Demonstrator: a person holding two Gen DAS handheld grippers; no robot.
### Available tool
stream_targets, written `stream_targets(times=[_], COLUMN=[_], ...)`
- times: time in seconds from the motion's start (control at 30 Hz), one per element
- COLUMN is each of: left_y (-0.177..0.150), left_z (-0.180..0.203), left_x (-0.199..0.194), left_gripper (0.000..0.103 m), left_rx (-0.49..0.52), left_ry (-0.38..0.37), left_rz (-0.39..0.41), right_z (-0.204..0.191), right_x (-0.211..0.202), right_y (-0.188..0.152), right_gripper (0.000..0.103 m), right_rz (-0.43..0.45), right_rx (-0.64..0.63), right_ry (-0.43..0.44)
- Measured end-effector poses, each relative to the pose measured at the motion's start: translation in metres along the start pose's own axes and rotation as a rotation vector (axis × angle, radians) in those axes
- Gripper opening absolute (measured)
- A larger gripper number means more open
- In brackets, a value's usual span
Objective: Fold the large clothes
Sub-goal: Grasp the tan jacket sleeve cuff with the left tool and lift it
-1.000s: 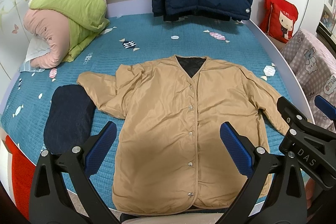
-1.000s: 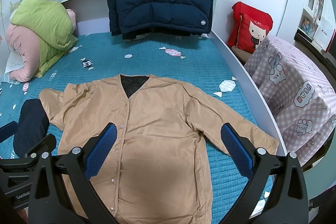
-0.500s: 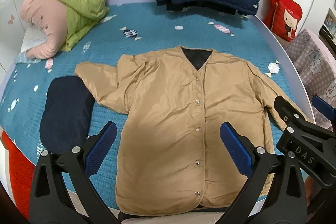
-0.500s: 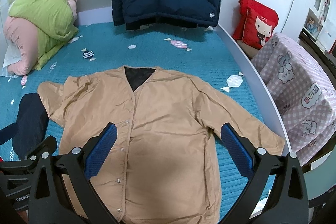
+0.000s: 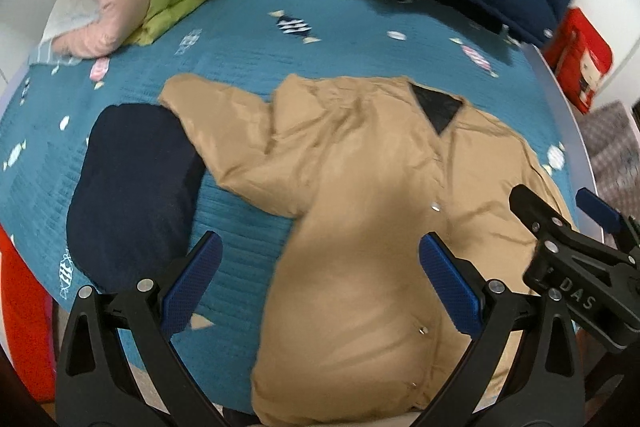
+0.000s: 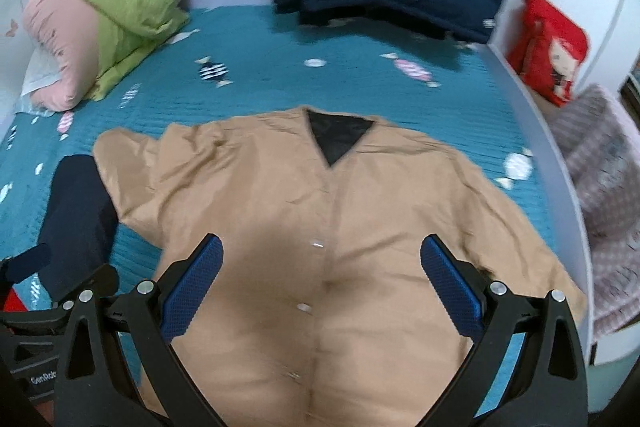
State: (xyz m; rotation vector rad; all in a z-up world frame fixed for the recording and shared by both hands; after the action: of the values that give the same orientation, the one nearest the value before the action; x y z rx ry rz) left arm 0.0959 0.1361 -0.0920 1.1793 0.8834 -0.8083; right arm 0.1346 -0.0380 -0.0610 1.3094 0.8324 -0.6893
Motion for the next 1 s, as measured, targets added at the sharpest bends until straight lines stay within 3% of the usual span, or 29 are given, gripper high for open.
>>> stream_targets(times=[0.23,0.3,0.37,0.43,0.47,0.53,0.73,0.83,0.87,0.93,0.97,1.0], left_y=[0.056,0.075,0.093,0.109,0.117,0.127,0.163,0.172,0.175,0.178,0.178,0.177], left_z=[-0.074,-0.097,-0.12,-0.142,-0.154,-0.166,-0.204,-0.22,-0.224,-0.228,-0.23,-0.233], left_x=[0.052,0.07,0.088,0.106,0.113,0.124,0.174,0.204,0.212,0.218,0.221,0.223], left_gripper=[0.099,0.099,0.099,0.099,0.099,0.099,0.099,0.097,0.091,0.048,0.006,0.007], left_rx=[-0.105,-0.139,-0.172,-0.203,-0.221,-0.238,-0.361,-0.436,-0.456,-0.454,-0.45,-0.473], left_ry=[0.03,0.012,-0.018,-0.002,0.016,0.022,-0.077,-0.11,-0.099,-0.027,-0.032,-0.056], left_rz=[-0.049,-0.071,-0.101,-0.126,-0.125,-0.139,-0.166,-0.171,-0.168,-0.114,-0.117,-0.128], right_z=[-0.045,-0.055,-0.066,-0.074,-0.08,-0.092,-0.107,-0.117,-0.118,-0.117,-0.114,-0.112], right_x=[0.066,0.084,0.114,0.134,0.146,0.168,0.234,0.235,0.235,0.244,0.248,0.252], right_y=[0.036,0.044,0.051,0.052,0.053,0.054,0.044,0.045,0.045,0.045,0.046,0.047], right_gripper=[0.093,0.07,0.044,0.027,0.024,0.022,0.023,0.025,0.025,0.025,0.022,0.02], right_rz=[-0.029,-0.051,-0.142,-0.205,-0.232,-0.274,-0.44,-0.4,-0.393,-0.39,-0.393,-0.397], right_rx=[-0.012,-0.008,0.016,0.035,0.031,0.01,0.083,0.026,0.019,0.037,0.055,0.069], right_ry=[0.18,0.236,0.328,0.371,0.389,0.404,0.379,0.366,0.365,0.379,0.392,0.399])
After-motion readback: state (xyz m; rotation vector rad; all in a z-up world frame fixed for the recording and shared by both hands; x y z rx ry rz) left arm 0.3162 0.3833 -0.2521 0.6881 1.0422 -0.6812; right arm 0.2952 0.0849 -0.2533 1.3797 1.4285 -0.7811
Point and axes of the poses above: each gripper's, at about its wrist camera, not at the fingertips, and x roughly the way its jaws point, z to its right, y to its top, the point moved 2 cm from there along x, roughly the way its jaws point, and after that the axes turned 2 degrees about -x, right-handed, at the moved point
